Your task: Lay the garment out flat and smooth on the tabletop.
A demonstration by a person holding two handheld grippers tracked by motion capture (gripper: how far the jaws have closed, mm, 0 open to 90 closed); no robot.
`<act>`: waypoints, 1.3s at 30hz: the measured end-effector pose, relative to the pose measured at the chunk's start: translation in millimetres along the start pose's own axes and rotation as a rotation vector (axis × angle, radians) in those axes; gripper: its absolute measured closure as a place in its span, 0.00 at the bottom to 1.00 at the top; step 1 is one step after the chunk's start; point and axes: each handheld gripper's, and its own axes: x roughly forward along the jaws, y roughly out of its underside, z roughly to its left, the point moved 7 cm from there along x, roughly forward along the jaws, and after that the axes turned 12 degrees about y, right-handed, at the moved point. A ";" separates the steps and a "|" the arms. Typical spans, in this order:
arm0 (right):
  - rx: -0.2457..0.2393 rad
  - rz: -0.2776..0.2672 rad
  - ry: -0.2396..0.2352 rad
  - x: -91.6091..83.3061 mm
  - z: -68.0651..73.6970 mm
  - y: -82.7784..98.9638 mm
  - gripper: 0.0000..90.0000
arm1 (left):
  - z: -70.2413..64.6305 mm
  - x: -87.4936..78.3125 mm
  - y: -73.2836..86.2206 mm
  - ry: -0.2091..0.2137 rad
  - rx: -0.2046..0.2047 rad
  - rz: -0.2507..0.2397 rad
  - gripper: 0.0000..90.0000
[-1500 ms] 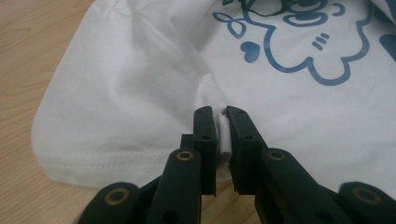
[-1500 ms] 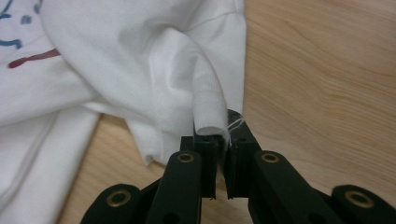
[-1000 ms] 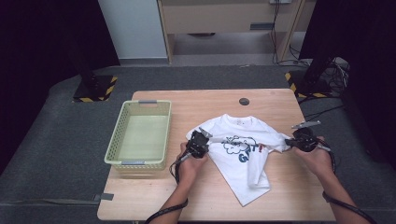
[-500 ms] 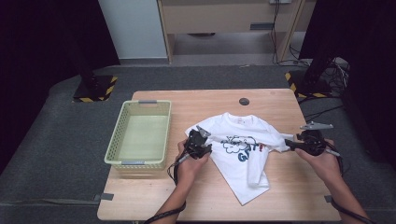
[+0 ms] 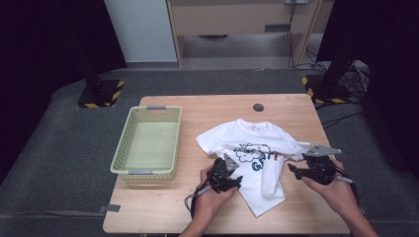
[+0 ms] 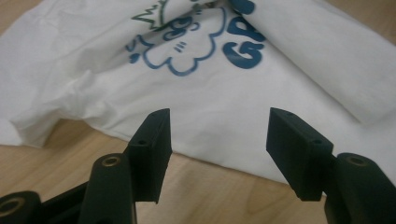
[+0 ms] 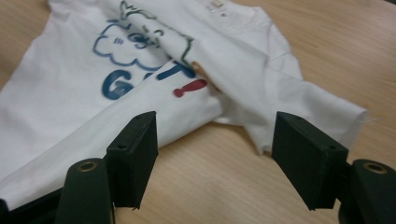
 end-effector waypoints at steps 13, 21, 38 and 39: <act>-0.082 0.029 -0.096 -11.2 54.5 29.0 0.51 | -44.8 18.9 21.3 0.071 0.044 0.024 0.37; -0.148 0.090 -0.118 -3.3 65.3 42.9 0.80 | -67.1 31.9 31.7 0.121 0.066 0.063 0.35; -0.090 0.120 -0.137 33.8 90.4 26.1 0.61 | -79.8 31.4 33.2 0.142 0.080 0.055 0.33; -0.087 0.124 -0.127 33.6 90.3 25.7 0.58 | -81.4 31.3 33.2 0.146 0.082 0.058 0.33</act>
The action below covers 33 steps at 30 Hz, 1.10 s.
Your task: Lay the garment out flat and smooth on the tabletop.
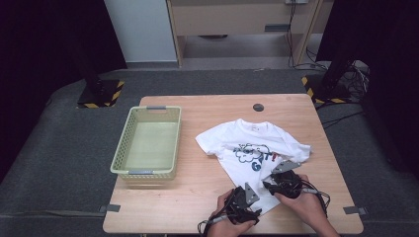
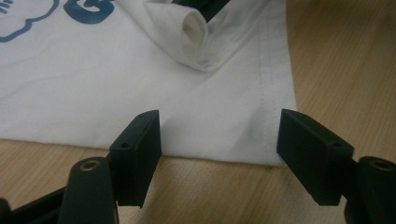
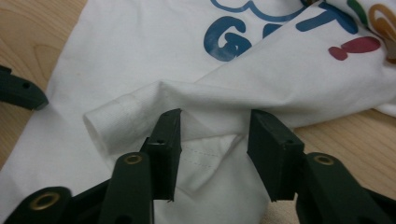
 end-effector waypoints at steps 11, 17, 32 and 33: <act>0.005 0.008 0.001 -9.4 -1.0 12.1 0.65 | -10.6 7.5 -0.9 0.020 0.013 -0.002 0.30; 0.003 0.011 -0.030 -7.1 2.4 9.5 0.84 | -7.7 8.8 -2.0 -0.005 0.038 -0.014 0.39; 0.043 0.013 -0.055 3.0 2.3 -2.1 0.97 | 11.7 6.4 -9.3 -0.015 0.061 0.009 0.87; 0.042 0.008 -0.054 5.0 1.4 -4.0 0.97 | 15.8 7.1 -10.8 -0.018 0.057 0.006 0.90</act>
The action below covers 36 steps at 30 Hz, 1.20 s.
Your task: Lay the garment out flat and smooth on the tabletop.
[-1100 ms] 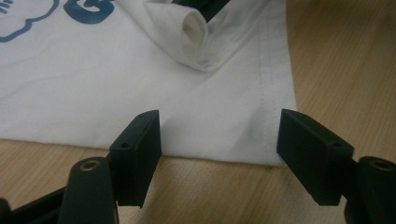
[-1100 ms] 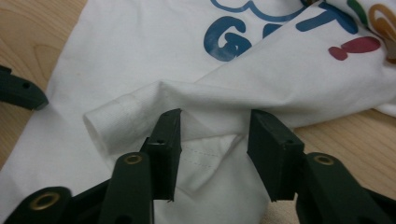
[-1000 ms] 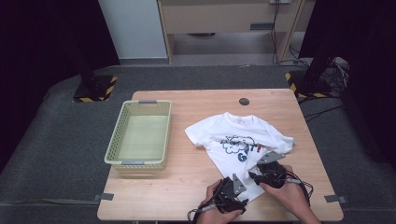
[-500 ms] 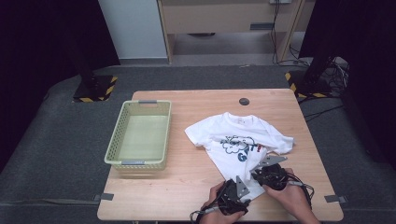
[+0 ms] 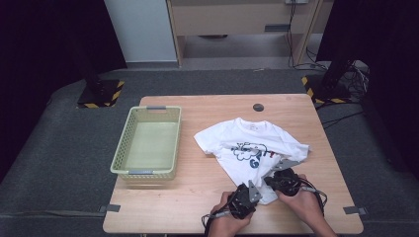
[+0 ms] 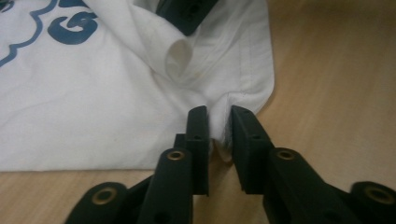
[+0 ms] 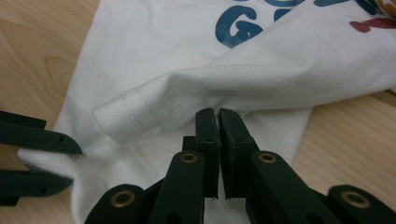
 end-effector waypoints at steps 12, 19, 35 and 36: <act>0.038 -0.026 0.004 -2.8 -16.9 -18.8 0.97 | 37.5 -11.1 -1.2 -0.006 -0.041 0.002 0.95; 0.112 -0.030 0.015 -29.3 -49.1 6.6 0.97 | 57.0 -41.0 18.0 -0.031 -0.061 0.019 0.95; 0.166 0.030 0.076 -45.5 -91.3 55.6 0.97 | 75.9 -90.3 43.5 -0.090 -0.061 0.030 0.95; 0.169 0.035 0.081 -46.3 -94.0 57.3 0.97 | 76.2 -93.1 45.7 -0.094 -0.061 0.031 0.95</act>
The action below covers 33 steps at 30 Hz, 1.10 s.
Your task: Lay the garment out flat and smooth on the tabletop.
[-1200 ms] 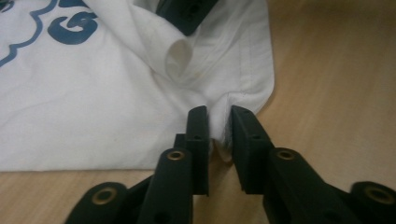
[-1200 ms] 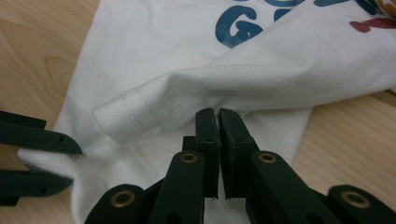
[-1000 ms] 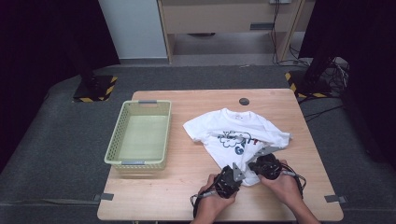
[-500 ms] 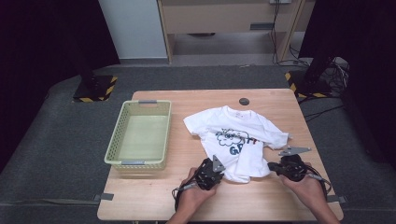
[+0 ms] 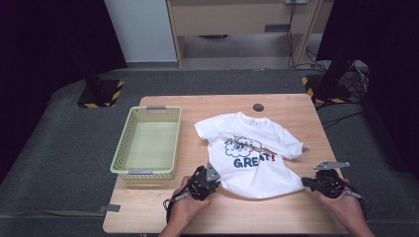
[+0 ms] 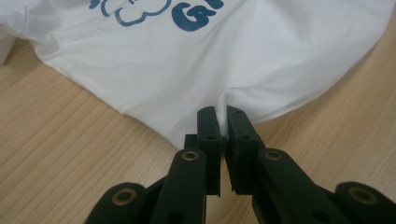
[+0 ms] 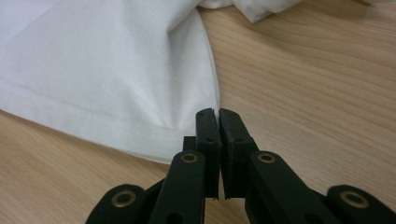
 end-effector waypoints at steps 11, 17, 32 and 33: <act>-0.066 0.043 -0.036 -10.7 17.0 15.9 0.97 | -12.6 -17.1 27.7 0.013 0.033 0.033 0.95; -0.077 -0.007 -0.049 -15.8 24.9 14.1 0.80 | -10.6 -20.7 38.5 0.019 0.025 0.038 0.95; -0.022 -0.084 0.031 21.3 -6.5 -52.6 0.47 | -9.6 -13.7 43.8 0.023 0.030 0.047 0.94; -0.018 -0.082 0.032 24.6 -7.9 -57.0 0.47 | -9.5 -13.4 44.3 0.025 0.028 0.045 0.94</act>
